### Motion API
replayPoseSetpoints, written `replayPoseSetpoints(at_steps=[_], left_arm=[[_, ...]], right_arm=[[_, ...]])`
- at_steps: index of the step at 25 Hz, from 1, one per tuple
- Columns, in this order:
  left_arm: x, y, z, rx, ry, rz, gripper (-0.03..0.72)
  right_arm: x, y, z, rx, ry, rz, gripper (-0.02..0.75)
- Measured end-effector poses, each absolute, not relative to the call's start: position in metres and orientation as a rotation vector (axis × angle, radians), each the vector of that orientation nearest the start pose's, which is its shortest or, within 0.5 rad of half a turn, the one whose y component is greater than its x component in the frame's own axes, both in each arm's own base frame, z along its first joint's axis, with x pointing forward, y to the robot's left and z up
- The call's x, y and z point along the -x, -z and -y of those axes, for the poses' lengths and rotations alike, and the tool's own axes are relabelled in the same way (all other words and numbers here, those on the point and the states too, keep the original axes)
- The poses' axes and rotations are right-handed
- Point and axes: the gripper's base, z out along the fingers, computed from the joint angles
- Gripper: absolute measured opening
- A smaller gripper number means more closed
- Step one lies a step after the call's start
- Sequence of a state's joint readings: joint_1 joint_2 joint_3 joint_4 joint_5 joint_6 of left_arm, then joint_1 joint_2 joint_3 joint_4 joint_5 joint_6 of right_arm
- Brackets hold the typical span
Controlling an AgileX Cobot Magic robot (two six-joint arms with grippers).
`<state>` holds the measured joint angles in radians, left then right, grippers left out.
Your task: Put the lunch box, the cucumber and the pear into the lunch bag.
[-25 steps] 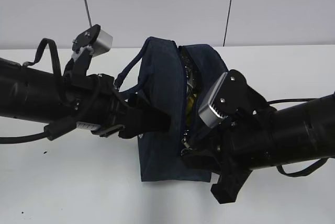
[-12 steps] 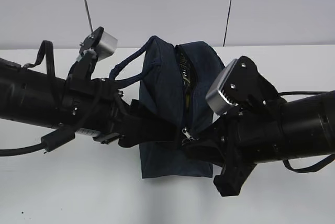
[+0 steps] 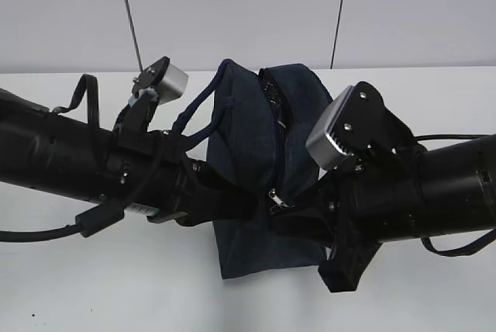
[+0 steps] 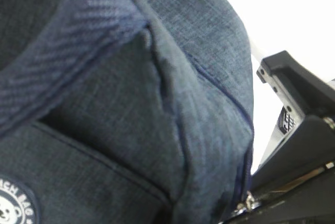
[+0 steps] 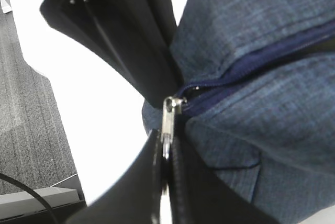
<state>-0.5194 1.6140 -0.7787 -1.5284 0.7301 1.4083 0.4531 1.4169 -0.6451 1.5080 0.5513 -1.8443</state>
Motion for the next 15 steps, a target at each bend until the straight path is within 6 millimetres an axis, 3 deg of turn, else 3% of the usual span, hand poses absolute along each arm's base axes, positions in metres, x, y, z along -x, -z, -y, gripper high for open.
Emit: replayPoseSetpoints(at_steps=[15], left_arm=[[-0.231,-0.196,0.197,-0.926,1.016,-2.246,-0.016]], right_arm=[[-0.207,-0.242,-0.148,1.091,-0.587,-1.862,0.006]])
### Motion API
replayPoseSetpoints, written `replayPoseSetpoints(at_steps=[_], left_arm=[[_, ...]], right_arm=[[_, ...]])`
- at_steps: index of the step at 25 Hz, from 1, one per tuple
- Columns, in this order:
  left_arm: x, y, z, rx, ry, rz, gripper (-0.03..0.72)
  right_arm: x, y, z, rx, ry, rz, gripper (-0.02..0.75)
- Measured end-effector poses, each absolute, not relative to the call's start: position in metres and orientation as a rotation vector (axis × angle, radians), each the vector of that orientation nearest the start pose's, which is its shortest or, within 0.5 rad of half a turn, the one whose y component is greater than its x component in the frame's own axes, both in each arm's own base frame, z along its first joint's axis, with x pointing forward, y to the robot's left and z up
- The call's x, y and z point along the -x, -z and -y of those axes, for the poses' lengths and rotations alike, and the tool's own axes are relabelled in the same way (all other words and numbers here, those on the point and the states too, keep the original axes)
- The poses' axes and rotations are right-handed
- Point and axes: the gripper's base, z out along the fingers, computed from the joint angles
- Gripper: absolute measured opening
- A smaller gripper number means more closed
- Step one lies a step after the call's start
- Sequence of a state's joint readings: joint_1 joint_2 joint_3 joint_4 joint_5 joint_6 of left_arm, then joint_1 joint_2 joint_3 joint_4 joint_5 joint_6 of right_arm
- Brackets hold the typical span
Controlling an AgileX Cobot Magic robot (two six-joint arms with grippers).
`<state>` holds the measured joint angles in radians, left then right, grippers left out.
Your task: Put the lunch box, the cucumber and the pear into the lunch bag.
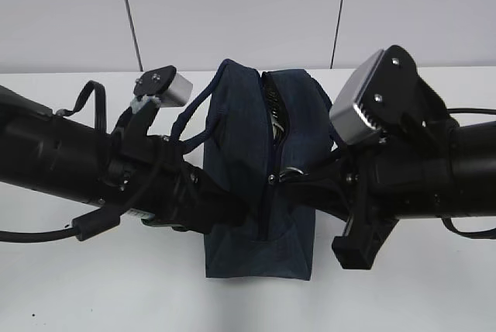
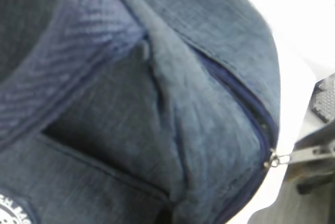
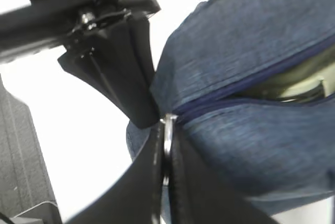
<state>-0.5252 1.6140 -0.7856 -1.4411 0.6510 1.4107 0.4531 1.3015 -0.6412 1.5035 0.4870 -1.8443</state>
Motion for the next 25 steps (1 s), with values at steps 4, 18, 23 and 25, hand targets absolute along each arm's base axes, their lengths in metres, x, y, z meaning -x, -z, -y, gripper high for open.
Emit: replayPoseSetpoints(at_steps=[4,18,23,25], left_arm=[[-0.232,-0.194,0.196,-0.961,0.974,-2.248,-0.016],[-0.229,-0.194,0.195,-1.004,0.99,-2.243,-0.016],[-0.229,-0.194,0.195,-1.018,0.991,-2.244,-0.016],[-0.229,-0.194,0.195,-1.019,0.992,-2.247,-0.016]], right_arm=[[-0.208,-0.246,-0.146,1.051,-0.57,-1.862,0.006],[-0.226,-0.267,-0.148,0.987,-0.486,-1.817,0.006],[-0.239,-0.264,-0.151,0.972,-0.452,-1.837,0.006],[-0.245,-0.264,-0.153,0.967,-0.441,-1.841,0.006]])
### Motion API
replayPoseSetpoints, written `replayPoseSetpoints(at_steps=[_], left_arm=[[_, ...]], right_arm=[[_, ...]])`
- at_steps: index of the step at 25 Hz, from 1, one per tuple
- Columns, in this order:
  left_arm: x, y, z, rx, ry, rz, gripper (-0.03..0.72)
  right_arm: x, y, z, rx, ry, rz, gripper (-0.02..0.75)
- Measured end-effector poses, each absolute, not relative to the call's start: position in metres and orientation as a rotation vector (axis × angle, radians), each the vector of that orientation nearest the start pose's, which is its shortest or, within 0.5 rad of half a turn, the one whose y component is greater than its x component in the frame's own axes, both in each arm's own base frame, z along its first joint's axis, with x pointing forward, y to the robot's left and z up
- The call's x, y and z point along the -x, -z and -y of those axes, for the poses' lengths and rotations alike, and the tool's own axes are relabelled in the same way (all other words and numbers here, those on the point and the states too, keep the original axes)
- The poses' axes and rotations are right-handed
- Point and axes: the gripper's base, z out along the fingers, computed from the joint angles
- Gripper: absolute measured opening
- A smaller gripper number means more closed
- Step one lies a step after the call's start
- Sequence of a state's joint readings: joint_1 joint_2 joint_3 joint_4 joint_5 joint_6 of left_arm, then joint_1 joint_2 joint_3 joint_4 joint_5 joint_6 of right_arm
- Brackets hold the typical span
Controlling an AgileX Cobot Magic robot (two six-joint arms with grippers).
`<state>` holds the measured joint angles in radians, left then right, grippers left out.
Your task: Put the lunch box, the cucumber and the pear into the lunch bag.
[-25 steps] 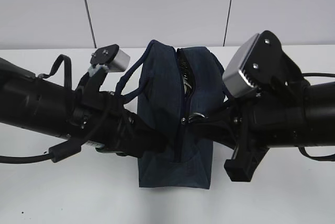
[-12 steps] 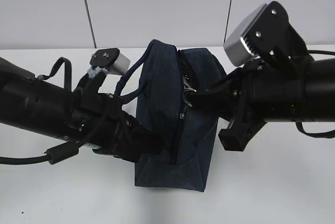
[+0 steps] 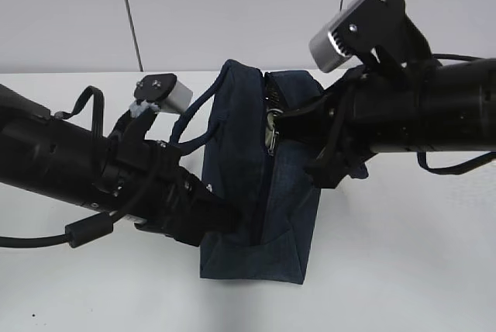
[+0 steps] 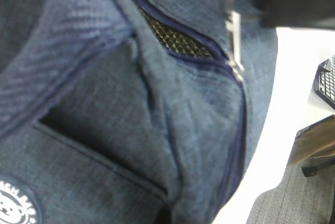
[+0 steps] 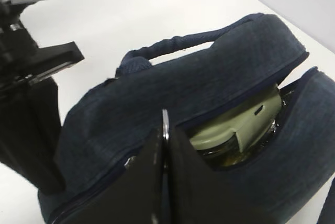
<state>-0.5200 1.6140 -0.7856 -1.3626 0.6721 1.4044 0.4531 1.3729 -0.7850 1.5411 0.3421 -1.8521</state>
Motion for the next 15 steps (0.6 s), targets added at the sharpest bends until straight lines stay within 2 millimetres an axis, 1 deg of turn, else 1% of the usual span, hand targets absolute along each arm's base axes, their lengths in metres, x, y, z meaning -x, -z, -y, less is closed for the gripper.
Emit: replayPoseSetpoints(at_steps=[4,8,15], left_arm=[[-0.228,-0.193,0.194,-1.019,0.989,-2.27,-0.016],[-0.227,-0.191,0.193,-1.024,0.983,-2.296,-0.017],[-0.226,-0.19,0.192,-1.037,0.978,-2.316,-0.018]], right_arm=[[-0.257,-0.264,-0.156,0.955,-0.406,-1.85,0.006],[-0.269,-0.268,-0.16,0.949,-0.373,-1.837,0.006],[-0.292,-0.269,-0.162,0.914,-0.267,-1.843,0.006]])
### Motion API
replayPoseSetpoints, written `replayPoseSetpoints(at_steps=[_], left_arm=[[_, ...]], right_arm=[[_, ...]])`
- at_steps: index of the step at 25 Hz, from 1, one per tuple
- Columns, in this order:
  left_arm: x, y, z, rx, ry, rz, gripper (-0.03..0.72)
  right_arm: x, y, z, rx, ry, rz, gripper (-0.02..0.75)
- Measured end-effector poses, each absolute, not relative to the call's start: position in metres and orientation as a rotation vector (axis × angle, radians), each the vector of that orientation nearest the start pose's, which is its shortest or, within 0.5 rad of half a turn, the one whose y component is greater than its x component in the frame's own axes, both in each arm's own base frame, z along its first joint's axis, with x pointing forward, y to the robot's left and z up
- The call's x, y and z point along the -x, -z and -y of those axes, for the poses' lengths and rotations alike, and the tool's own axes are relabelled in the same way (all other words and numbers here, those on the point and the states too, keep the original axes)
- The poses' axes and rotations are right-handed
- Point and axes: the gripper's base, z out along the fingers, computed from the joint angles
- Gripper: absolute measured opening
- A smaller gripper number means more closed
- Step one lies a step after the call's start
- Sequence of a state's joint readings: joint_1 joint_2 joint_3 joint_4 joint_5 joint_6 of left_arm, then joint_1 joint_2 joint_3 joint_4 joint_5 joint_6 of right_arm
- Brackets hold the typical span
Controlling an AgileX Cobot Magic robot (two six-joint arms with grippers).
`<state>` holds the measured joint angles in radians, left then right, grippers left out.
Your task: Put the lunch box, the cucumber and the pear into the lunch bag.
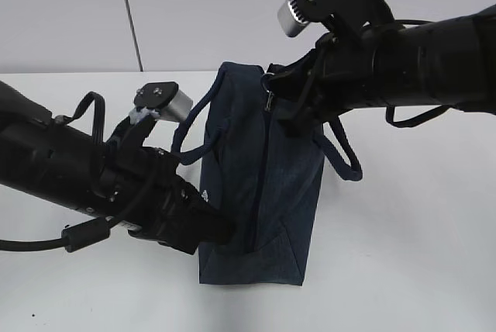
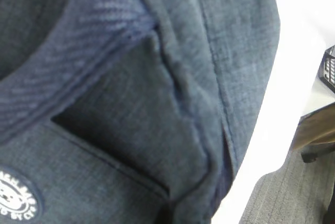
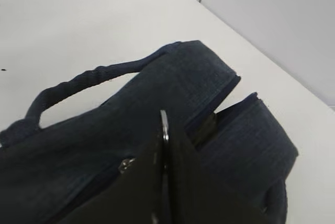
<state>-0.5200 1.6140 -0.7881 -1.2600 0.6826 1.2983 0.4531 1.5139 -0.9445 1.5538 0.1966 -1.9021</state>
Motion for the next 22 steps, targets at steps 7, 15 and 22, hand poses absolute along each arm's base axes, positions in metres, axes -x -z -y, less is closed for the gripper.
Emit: replayPoseSetpoints(at_steps=[7,15,22], left_arm=[[-0.222,-0.19,0.192,-1.076,1.009,-2.318,-0.018],[-0.221,-0.19,0.192,-1.093,1.026,-2.32,-0.019],[-0.22,-0.191,0.193,-1.098,1.032,-2.32,-0.019]], right_arm=[[-0.314,-0.268,-0.163,0.86,-0.165,-1.861,0.006],[-0.338,-0.267,-0.165,0.835,-0.117,-1.86,0.006],[-0.363,-0.263,-0.146,0.78,-0.147,-1.88,0.006]])
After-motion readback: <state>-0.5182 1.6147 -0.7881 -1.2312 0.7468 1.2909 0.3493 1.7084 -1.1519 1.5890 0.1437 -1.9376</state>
